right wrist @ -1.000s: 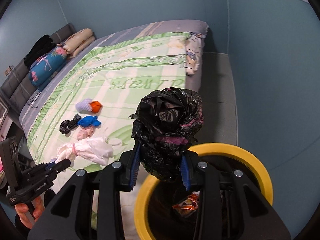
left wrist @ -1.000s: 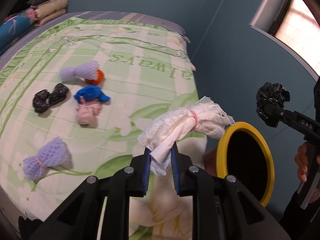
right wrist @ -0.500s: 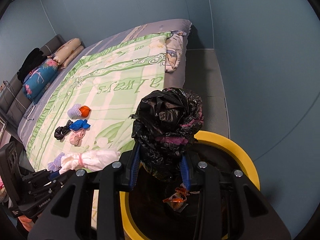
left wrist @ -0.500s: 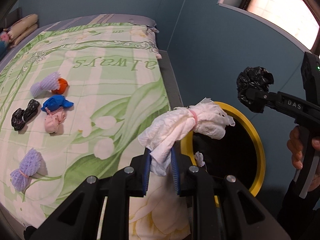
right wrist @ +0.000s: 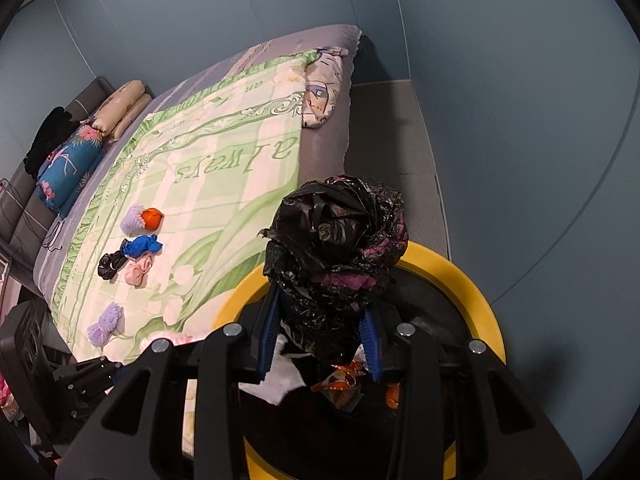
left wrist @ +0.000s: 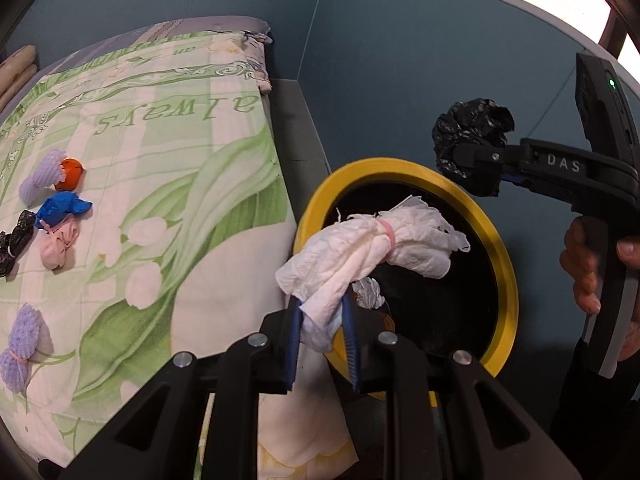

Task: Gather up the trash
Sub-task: 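Carry the white tissue and black bag over the yellow-rimmed bin with both tools, then open both tools to drop the tissue and black bag into the bin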

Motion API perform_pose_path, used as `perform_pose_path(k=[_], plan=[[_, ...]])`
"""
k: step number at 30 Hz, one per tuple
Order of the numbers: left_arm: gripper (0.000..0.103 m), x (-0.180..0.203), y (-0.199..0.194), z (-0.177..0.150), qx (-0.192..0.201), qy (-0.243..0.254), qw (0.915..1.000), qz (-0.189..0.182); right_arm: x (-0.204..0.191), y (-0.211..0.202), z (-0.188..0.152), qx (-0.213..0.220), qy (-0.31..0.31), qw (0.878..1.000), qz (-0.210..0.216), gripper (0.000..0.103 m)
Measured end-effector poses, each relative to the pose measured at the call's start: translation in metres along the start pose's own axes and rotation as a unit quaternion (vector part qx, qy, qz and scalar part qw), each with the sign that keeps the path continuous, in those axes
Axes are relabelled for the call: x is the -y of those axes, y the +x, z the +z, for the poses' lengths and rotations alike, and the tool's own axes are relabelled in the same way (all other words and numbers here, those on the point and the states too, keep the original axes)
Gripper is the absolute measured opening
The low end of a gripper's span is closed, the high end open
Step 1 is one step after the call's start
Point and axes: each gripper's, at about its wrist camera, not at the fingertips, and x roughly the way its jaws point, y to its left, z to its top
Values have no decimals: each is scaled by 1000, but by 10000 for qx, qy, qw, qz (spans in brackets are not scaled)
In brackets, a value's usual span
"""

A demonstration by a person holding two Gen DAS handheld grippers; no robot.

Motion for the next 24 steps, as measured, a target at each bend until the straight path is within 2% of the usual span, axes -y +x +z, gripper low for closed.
perform_pose_path(k=[13,24], plan=[[18,23,17,-11,-270,296,9990,-180,9,18,-7,-250,74,9995,187,36],[21,29,23,-15,-377,347,9981,-348,14,19,-6,-267,122,9993,215,37]])
